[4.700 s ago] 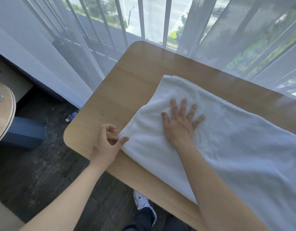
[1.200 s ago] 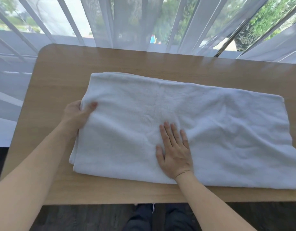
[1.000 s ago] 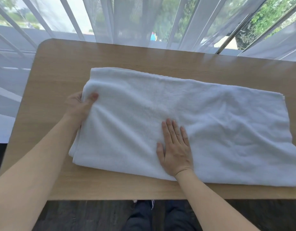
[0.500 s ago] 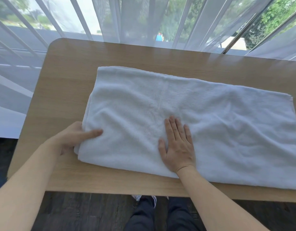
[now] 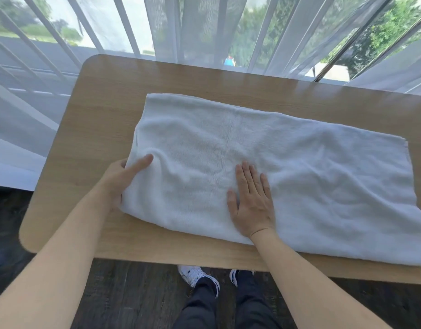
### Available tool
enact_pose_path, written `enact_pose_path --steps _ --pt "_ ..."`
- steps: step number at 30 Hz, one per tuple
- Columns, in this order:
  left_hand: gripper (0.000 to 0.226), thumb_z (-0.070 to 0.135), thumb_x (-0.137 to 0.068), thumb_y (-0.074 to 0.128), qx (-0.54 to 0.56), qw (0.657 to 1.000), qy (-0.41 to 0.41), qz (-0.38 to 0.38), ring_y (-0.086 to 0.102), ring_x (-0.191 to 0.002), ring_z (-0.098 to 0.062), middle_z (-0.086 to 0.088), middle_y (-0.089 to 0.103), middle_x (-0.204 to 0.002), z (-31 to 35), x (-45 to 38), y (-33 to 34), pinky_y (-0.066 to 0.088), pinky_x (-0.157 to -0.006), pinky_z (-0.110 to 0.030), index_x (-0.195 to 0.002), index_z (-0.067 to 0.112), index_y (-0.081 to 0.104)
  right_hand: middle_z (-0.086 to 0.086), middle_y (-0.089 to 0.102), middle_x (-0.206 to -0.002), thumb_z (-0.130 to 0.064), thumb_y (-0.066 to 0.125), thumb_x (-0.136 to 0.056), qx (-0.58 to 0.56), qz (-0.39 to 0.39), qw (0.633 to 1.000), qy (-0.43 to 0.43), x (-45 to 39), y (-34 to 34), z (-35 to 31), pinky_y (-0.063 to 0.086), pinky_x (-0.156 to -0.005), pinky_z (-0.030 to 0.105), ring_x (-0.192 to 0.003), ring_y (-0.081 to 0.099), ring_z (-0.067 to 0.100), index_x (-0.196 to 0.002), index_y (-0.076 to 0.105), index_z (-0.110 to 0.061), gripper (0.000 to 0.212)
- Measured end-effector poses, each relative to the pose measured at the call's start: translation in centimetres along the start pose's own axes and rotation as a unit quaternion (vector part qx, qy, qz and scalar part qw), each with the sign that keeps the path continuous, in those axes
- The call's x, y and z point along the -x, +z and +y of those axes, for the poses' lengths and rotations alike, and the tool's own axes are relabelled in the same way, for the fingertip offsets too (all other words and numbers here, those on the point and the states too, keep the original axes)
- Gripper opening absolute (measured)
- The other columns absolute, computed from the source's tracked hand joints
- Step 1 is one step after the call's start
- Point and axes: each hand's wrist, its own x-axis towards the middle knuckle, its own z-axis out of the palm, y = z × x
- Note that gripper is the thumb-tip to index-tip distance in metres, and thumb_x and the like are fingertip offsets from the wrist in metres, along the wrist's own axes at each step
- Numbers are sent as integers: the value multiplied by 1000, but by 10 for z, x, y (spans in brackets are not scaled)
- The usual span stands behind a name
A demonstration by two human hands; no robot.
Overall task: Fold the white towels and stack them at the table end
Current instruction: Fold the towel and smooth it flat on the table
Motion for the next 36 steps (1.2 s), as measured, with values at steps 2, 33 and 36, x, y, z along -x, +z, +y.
enact_pose_path --steps 2,33,36 --pt "65 66 -48 92 19 999 2 -44 74 -100 -24 -3 77 -110 11 -3 -2 62 -69 -34 -98 25 81 5 14 -166 -43 27 -101 -4 -2 1000 -1 1 -2 0 6 -125 42 -154 10 17 -159 19 -10 67" --pt "47 45 -76 86 -19 991 71 112 70 -78 -25 -11 75 -92 91 -101 15 62 -80 -43 -90 4 70 7 17 -166 -49 27 -101 58 5 998 -10 3 5 2 14 -123 44 -155 10 18 -158 20 -6 72" --pt "39 38 -80 83 -19 983 112 145 55 -64 -20 -6 57 -72 90 -110 3 50 -59 -33 -70 14 54 7 18 -166 -47 30 -99 56 3 998 -12 1 5 2 14 -123 44 -154 11 18 -158 22 -6 72"
